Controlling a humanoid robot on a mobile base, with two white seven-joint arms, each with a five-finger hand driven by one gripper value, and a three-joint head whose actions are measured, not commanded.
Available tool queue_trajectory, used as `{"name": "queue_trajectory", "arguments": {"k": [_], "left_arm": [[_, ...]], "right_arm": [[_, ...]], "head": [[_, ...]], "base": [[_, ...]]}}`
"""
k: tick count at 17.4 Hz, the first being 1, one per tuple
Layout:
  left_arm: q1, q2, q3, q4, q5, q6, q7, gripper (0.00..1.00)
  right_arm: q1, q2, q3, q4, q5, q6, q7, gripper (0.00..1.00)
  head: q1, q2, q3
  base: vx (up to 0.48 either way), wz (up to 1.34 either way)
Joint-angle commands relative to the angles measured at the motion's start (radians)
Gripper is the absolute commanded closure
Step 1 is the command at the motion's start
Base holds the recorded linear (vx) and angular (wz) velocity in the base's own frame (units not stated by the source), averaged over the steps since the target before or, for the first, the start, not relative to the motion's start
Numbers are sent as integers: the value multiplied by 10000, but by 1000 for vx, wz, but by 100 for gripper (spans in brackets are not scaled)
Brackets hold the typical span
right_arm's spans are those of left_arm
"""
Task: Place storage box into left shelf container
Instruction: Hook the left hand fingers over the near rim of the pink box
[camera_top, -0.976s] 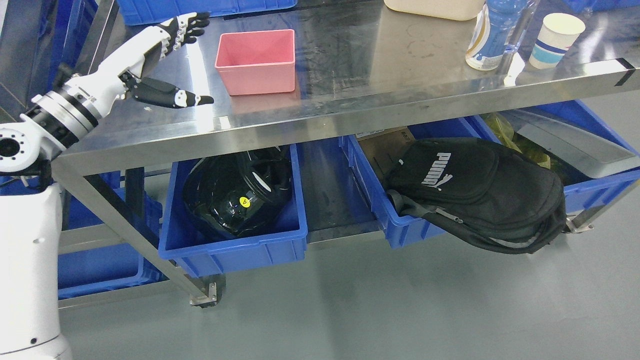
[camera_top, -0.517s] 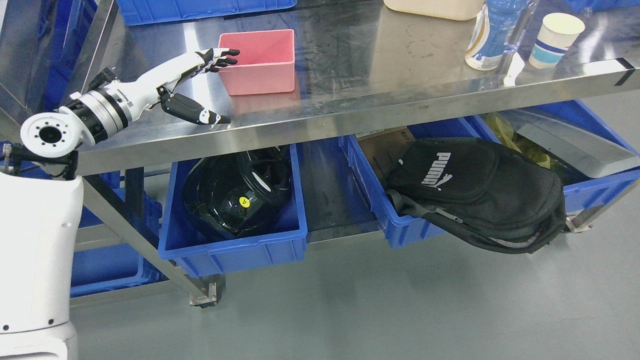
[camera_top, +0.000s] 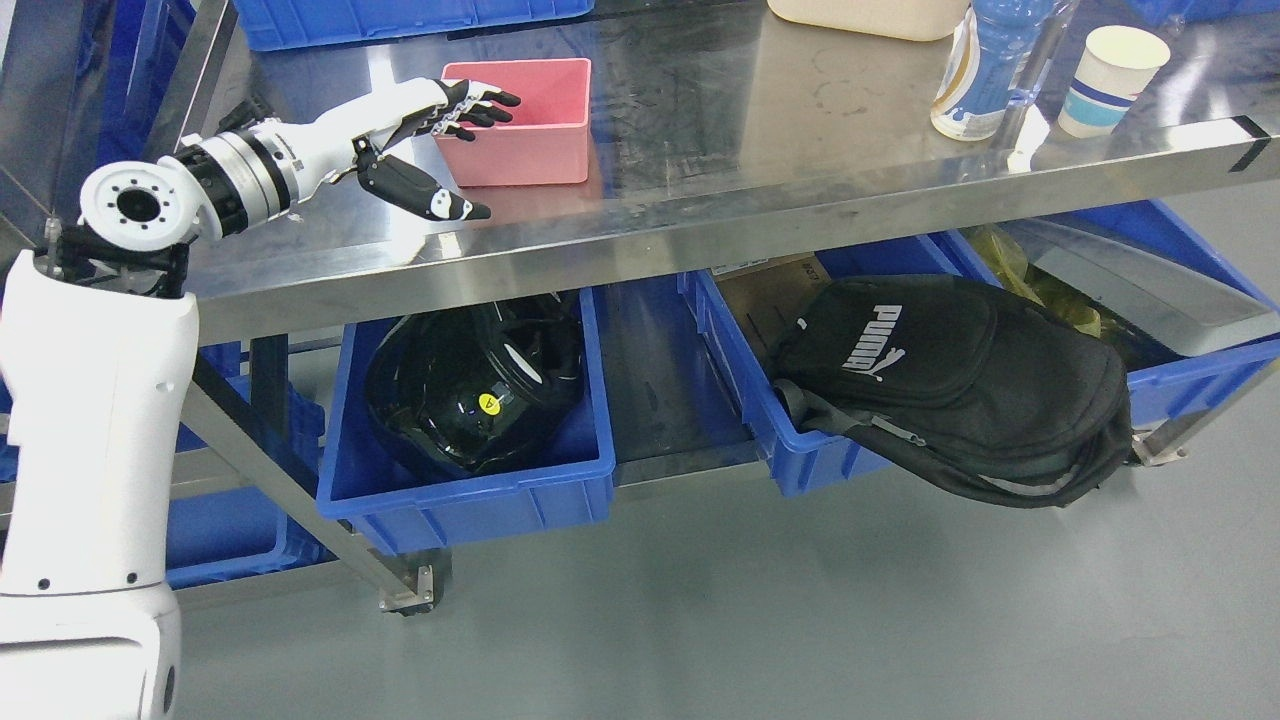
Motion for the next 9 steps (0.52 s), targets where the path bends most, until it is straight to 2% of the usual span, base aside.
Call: {"name": "queue_trajectory", "arguments": {"k": [1, 4, 9], "left_arm": [[-795, -750, -568, 1977, -424, 35, -438, 22], [-903, -1057, -568, 2407, -761, 234, -776, 24], [-918, -1150, -583, 2791, -931, 219, -899, 30]], "right_arm": [[77, -175, 0, -175, -31, -6, 8, 0], [77, -175, 0, -175, -31, -6, 8, 0], [77, -175, 0, -175, -31, -6, 8, 0]], "head": [[0, 0, 0], [0, 0, 0], [0, 0, 0]], "base": [[0, 0], [0, 0], [-5, 9]]}}
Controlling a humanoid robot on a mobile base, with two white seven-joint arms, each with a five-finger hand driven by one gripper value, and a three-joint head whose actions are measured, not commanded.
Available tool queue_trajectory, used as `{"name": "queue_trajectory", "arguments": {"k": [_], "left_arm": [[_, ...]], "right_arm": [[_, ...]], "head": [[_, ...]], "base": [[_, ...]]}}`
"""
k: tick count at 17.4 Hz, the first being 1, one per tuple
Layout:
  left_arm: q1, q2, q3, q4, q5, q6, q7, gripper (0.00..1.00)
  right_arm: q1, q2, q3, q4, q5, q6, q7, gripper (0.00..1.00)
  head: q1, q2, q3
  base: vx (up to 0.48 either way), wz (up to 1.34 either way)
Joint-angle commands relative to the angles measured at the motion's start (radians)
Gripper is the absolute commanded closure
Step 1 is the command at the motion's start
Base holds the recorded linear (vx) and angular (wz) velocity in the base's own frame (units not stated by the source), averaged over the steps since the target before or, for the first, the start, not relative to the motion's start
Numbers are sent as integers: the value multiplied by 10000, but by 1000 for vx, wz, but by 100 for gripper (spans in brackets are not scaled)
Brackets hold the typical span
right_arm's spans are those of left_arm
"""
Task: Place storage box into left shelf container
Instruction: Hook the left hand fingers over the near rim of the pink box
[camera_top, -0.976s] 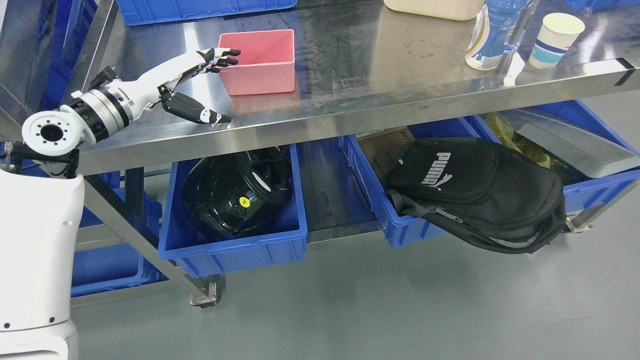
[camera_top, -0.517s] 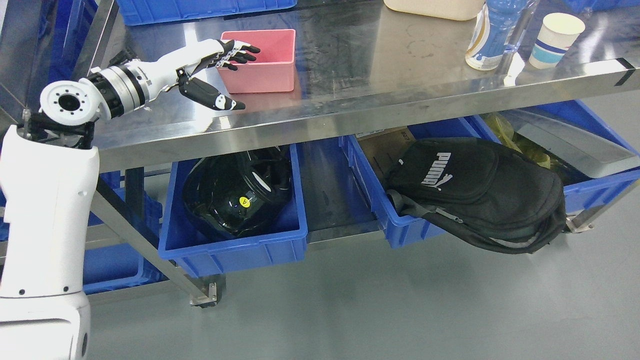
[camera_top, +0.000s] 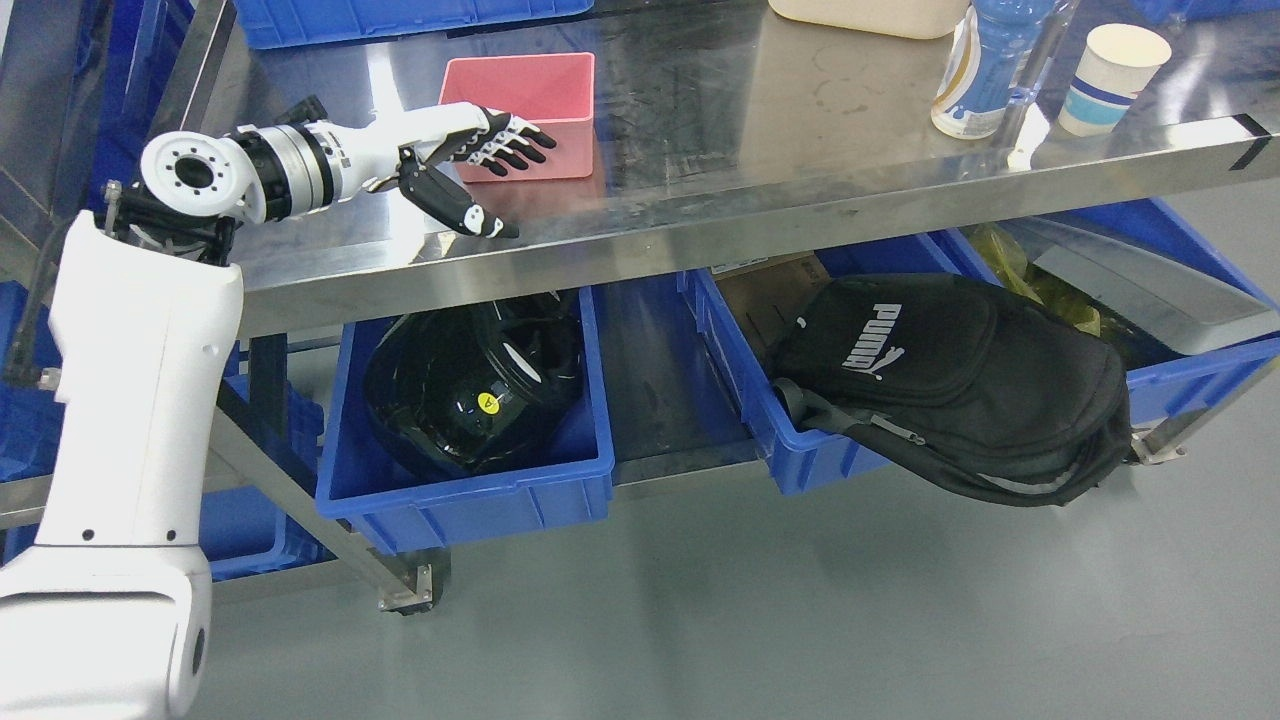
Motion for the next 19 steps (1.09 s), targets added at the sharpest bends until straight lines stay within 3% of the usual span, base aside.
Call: {"name": "queue_trajectory", "arguments": {"k": [1, 9, 12, 19], "left_arm": [[-161, -534, -222, 1365, -248, 7, -52, 31], [-1662, -1024, 652, 1243, -156, 22, -251, 31], [-2276, -811, 546, 1624, -233, 69, -236, 31], [-2232, -303, 515, 2653, -678, -23, -206, 30]], "right_arm": [[75, -175, 0, -175, -31, -6, 20, 0], [75, -175, 0, -175, -31, -6, 20, 0], [75, -175, 0, -175, -31, -6, 20, 0], [75, -175, 0, -175, -31, -6, 20, 0]], "head": [[0, 0, 0], [0, 0, 0], [0, 0, 0], [0, 0, 0]], "base": [[7, -60], [1, 7], [0, 0], [0, 0]]}}
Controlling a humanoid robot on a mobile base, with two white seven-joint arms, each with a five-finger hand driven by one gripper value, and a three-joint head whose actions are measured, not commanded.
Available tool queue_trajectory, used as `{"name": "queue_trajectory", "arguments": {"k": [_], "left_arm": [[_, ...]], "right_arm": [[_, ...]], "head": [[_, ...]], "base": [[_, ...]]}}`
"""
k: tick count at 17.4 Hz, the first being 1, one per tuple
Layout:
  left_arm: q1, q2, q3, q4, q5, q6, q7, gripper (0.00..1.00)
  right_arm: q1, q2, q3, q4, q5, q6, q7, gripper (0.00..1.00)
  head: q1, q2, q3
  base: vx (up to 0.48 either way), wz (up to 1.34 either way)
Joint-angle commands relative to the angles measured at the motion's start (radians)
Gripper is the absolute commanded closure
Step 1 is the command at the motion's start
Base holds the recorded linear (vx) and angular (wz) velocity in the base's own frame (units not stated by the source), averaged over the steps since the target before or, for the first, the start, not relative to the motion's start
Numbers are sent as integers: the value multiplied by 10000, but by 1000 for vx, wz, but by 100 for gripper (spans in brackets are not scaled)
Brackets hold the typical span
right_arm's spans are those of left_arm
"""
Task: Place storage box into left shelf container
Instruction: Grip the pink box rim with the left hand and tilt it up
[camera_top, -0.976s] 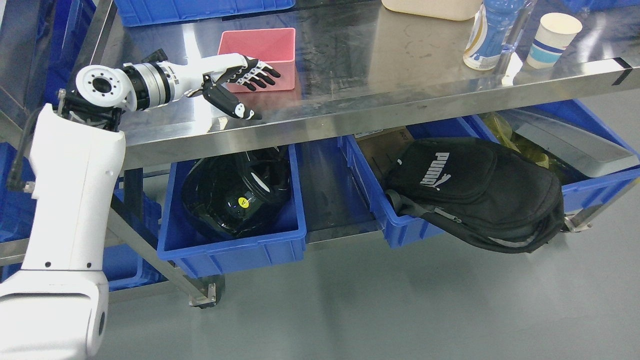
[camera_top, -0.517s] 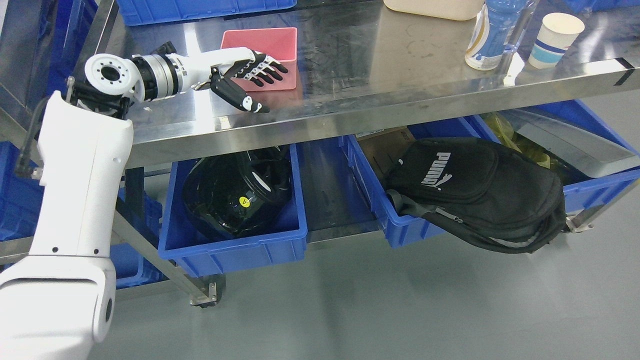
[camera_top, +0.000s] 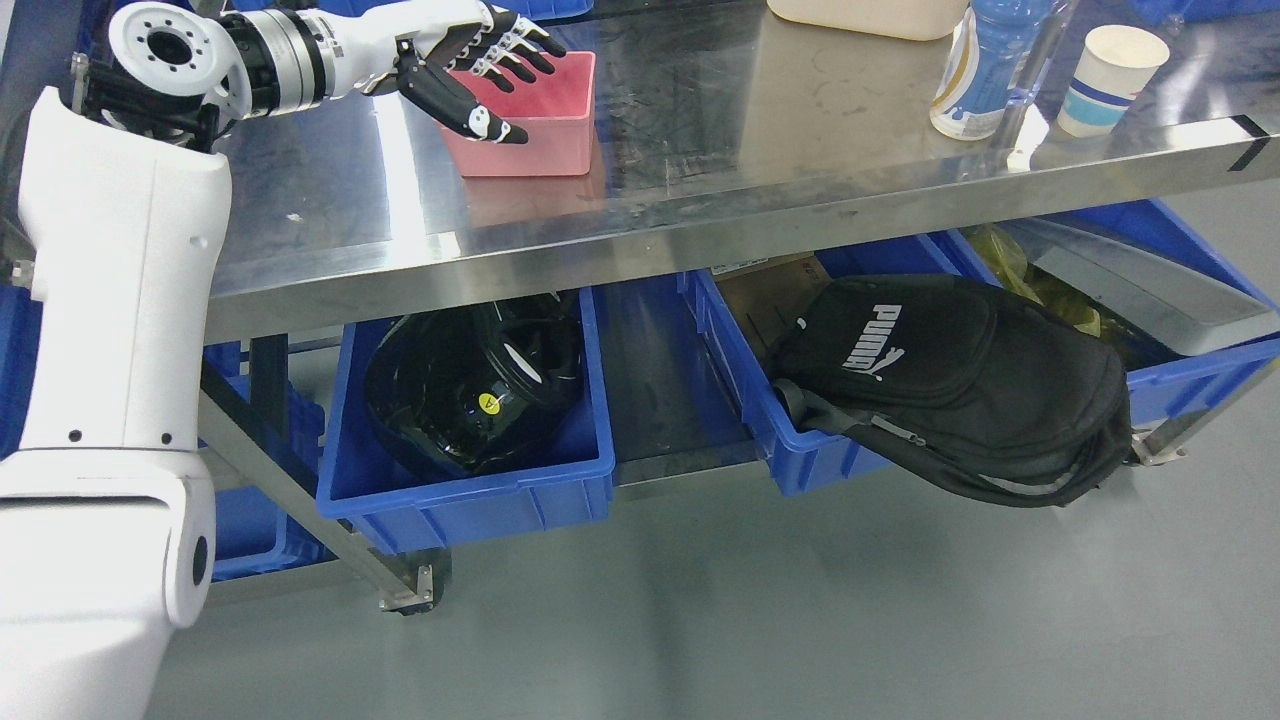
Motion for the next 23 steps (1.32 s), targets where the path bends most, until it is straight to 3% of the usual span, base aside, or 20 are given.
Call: {"name": "queue_trajectory", "arguments": {"k": [1, 14, 18, 21, 23], "left_arm": [[-152, 205, 135, 1191, -360, -151, 50, 30], [386, -346, 104, 1821, -899, -489, 126, 30], [386, -393, 303, 1836, -914, -626, 740, 54], [416, -408, 1097, 1867, -884, -1452, 756, 83], [432, -484, 1681, 2035, -883, -2142, 771, 94]], "right_arm": [[77, -175, 0, -175, -31, -6, 2, 0], [77, -175, 0, -175, -31, -6, 2, 0], [77, -175, 0, -175, -31, -6, 2, 0], [77, -175, 0, -175, -31, -6, 2, 0], [77, -175, 0, -175, -31, -6, 2, 0]], "head": [[0, 0, 0], [0, 0, 0], [0, 0, 0], [0, 0, 0], [0, 0, 0]], "base": [[0, 0], [0, 0], [-2, 5], [3, -7], [0, 0]]}}
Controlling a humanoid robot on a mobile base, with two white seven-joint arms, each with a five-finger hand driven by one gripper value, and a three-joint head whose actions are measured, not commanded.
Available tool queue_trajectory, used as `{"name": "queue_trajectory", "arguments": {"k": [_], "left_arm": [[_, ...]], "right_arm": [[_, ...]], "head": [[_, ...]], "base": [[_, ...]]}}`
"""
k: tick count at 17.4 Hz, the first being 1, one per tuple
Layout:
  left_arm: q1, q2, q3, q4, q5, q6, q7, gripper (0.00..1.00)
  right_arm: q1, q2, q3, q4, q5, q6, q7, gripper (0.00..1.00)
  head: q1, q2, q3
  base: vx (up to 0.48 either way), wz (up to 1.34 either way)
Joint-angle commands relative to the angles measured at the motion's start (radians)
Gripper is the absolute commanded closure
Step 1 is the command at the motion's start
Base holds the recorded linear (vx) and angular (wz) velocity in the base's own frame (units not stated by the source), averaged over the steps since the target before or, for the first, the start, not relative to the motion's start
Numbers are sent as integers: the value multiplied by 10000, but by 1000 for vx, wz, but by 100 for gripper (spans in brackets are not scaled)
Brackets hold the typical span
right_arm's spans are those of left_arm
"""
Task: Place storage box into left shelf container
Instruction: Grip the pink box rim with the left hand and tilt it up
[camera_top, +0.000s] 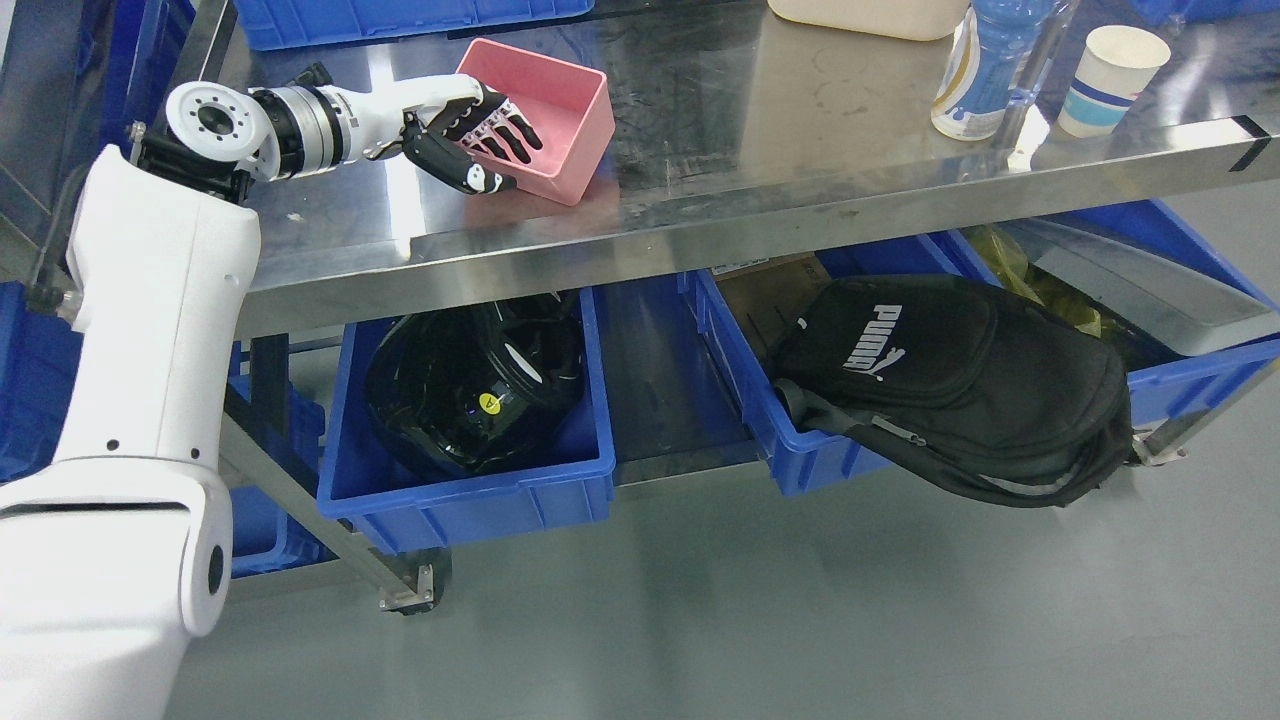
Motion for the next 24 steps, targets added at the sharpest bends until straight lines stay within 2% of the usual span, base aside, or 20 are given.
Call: {"name": "queue_trajectory", "arguments": {"k": [1, 7, 11, 15, 21, 24], "left_arm": [[61, -297, 1428, 415, -4, -968, 75, 96], [-415, -313, 2287, 124, 103, -1245, 336, 99], [-109, -496, 3206, -703, 134, -2057, 582, 99], [1116, -1489, 4649, -2739, 165, -2105, 566, 99], [3585, -1489, 4760, -6743, 317, -2120, 612, 99], [4598, -1489, 4377, -7866, 1050, -2638, 688, 99]], "right_arm": [[77, -175, 0, -175, -31, -6, -6, 0], [77, -175, 0, -175, -31, -6, -6, 0], [77, -175, 0, -175, -31, -6, -6, 0], [77, -175, 0, -175, -31, -6, -6, 0], [77, -175, 0, -175, -31, -6, -6, 0], [77, -175, 0, -175, -31, -6, -6, 0]], "head": [[0, 0, 0], [0, 0, 0], [0, 0, 0], [0, 0, 0], [0, 0, 0], [0, 0, 0]], "base": [[4, 10], [0, 0], [0, 0], [0, 0], [0, -4], [0, 0]]}}
